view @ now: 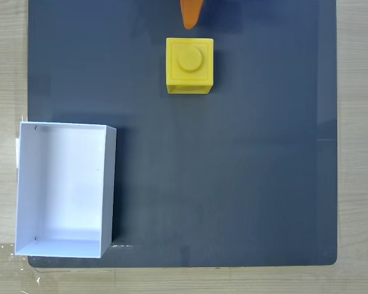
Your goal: Grasp a yellow block and put it in the box
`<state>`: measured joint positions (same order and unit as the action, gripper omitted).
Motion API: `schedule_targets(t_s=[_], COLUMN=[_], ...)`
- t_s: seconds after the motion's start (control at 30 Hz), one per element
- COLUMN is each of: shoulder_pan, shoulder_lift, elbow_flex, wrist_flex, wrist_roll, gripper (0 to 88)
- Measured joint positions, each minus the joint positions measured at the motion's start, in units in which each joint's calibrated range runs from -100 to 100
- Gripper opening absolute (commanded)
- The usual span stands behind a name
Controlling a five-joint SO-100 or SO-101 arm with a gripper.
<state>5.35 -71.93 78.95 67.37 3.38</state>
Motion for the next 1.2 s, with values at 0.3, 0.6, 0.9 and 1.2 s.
schedule_targets(t_s=[0.3, 0.6, 0.9, 1.2], shoulder_pan=[-4.5, -6.75, -3.33, 1.71], shoulder_lift=[18.46, 27.73, 37.0, 46.52], elbow_flex=[-17.89, -36.68, -48.06, -50.77], wrist_flex=[0.0, 9.26, 18.78, 20.77], wrist_roll=[-0.05, -0.05, -0.26, -0.26], gripper=[1.4, 1.8, 31.4, 36.2])
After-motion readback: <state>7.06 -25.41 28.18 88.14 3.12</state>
